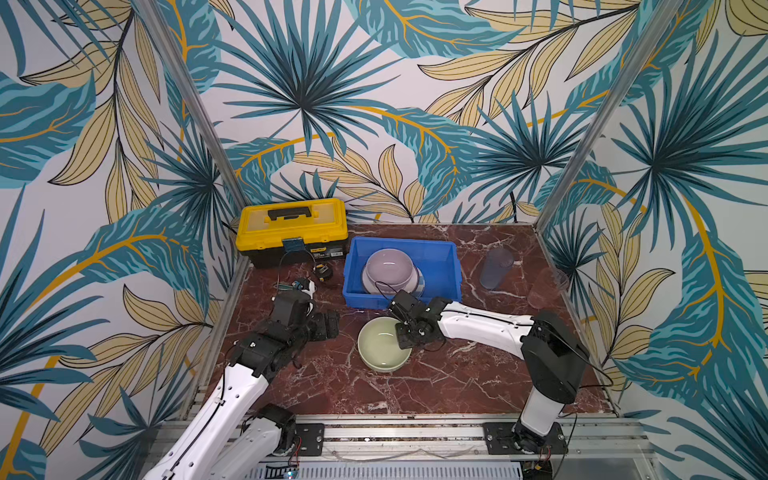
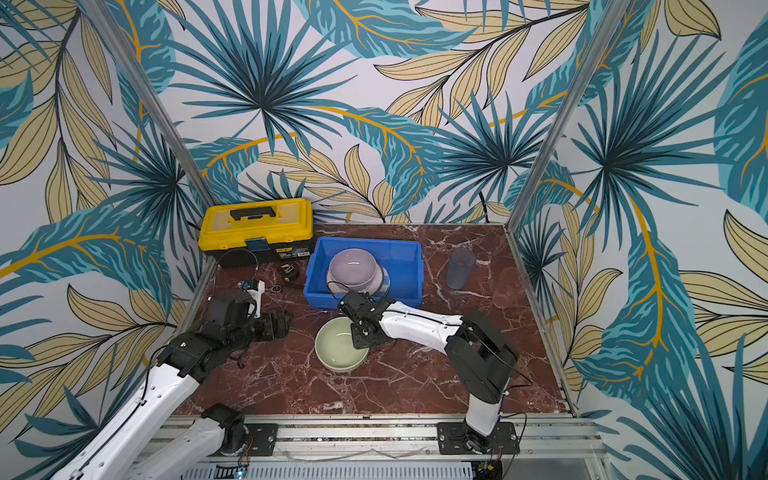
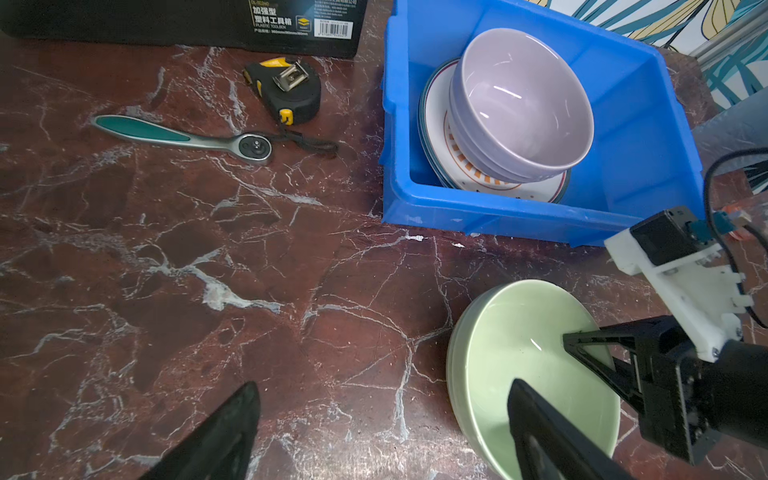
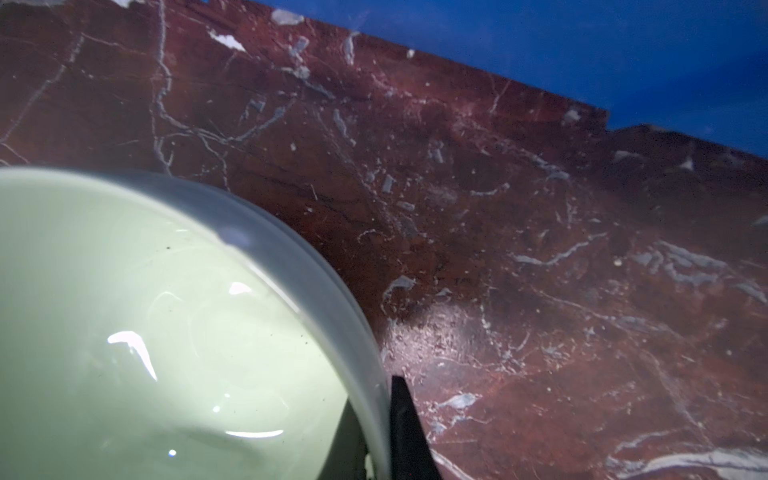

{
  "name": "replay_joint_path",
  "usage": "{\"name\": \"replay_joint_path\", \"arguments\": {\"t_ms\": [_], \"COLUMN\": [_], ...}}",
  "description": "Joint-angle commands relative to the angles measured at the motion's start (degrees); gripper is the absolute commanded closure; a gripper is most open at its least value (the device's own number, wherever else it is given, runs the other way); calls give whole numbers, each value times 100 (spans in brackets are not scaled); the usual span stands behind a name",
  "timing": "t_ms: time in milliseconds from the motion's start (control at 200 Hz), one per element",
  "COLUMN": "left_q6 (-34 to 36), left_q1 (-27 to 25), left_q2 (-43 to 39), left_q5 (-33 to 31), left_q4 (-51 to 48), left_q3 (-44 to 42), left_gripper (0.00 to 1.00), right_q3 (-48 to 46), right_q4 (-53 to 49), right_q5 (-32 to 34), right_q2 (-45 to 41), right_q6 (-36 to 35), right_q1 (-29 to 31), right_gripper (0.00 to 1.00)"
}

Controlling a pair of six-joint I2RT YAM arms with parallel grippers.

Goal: Place the mixed dishes into the plastic bin
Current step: 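Grasp the green bowl rim with the right gripper and lift it, then carry the green bowl over the blue bin with the right gripper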

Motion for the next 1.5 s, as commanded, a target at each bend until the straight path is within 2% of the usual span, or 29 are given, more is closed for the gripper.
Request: {"name": "replay_joint_path", "arguments": {"t_ms": [0, 205, 531, 766, 881, 1157, 1317, 1492], "left_q6": [10, -8, 19, 10, 10, 3, -10, -17], "left_q1": [18, 17, 17, 19, 24, 19, 21, 24], "left_q2": [-35, -44, -77, -175, -230, -394, -458, -501], "left_q5": [-69, -107, -131, -158, -160, -180, -160, -149], "left_q4": [115, 118, 114, 113, 113, 96, 97, 101], "left_q3": [-39, -37, -26, -61, -73, -99, -126, -126], "left_gripper": [7, 7, 7, 7, 7, 7, 7, 7], "right_q3": [291, 809, 2117, 2936, 3176, 4489, 5709, 6682], "right_q4": [-241, -515, -1429, -1931, -1986, -2602, -3203, -3374], "right_q5": [-229, -570, -598, -645, -745, -1224, -1149, -1125], "right_q2": [-335, -596, -571, -484, -402, 379, 1128, 1818], "right_q6": [-168, -456, -1097, -1521, -1710, -2377, -2767, -2827], "right_q1": [19, 15, -42, -349, -795, -1576, -1853, -2085], "right_gripper": [100, 100, 100, 100, 100, 100, 100, 100]}}
